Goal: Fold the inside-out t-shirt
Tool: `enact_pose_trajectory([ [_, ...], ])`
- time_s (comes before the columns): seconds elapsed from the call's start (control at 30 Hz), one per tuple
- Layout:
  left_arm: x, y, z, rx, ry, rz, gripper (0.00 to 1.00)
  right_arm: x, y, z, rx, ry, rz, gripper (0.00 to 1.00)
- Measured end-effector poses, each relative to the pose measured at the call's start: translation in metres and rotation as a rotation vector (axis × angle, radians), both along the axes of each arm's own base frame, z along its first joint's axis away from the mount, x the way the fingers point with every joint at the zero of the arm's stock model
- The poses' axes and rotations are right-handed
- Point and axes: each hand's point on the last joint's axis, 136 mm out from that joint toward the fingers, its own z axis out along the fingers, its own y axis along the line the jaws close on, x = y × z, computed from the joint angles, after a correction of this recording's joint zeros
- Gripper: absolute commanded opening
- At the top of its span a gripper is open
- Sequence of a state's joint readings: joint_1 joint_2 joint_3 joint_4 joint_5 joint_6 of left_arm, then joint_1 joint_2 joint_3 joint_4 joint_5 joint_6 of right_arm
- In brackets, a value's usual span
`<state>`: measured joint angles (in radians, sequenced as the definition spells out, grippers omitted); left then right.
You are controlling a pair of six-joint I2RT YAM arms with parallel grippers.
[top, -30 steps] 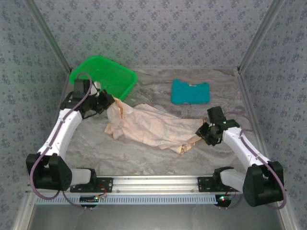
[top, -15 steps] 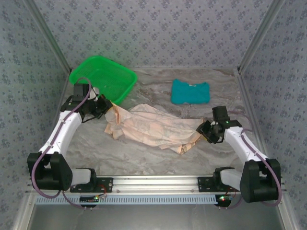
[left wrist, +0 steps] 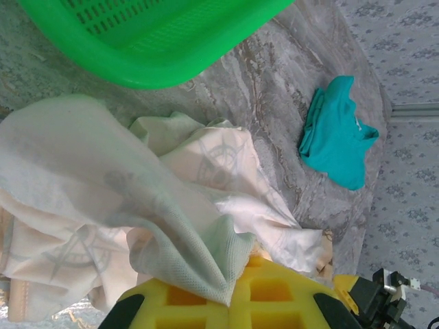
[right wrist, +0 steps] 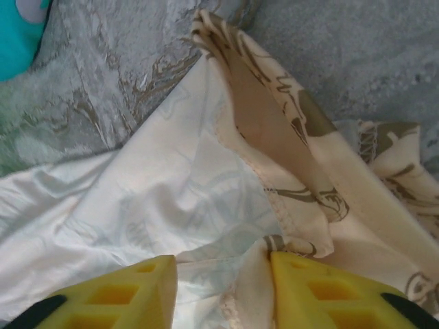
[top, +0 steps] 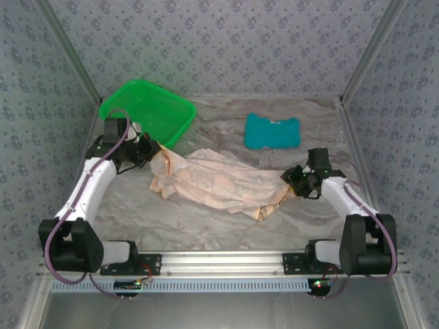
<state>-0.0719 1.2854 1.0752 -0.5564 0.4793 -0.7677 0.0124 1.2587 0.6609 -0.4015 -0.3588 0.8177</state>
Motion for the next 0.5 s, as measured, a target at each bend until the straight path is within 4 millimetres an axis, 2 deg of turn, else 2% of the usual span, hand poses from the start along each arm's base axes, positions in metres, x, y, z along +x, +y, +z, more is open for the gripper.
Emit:
enact_pose_trajectory([
  [0.1,0.002,0.0,0.005,-0.001,-0.013,0.0,0.0,-0.002,-0.002,-0.002,0.0,0.016,-0.01,0.51],
  [0.27,0.003,0.0,0.007,-0.001,-0.016,0.0,0.0,-0.007,0.0,-0.011,0.022,0.067,-0.028,0.5],
  [0.33,0.003,0.0,0.007,-0.001,-0.016,0.0,0.0,-0.008,0.002,-0.015,0.035,0.086,-0.036,0.35],
  [0.4,0.003,0.0,0.007,-0.001,-0.016,0.0,0.0,-0.009,0.002,-0.016,0.036,0.094,-0.041,0.1],
  [0.43,0.003,0.0,0.007,-0.001,-0.016,0.0,0.0,-0.009,0.002,-0.016,0.032,0.091,-0.04,0.02],
  [0.5,0.003,0.0,0.007,-0.002,-0.016,0.0,0.0,-0.007,-0.001,-0.015,0.022,0.081,-0.047,0.0],
])
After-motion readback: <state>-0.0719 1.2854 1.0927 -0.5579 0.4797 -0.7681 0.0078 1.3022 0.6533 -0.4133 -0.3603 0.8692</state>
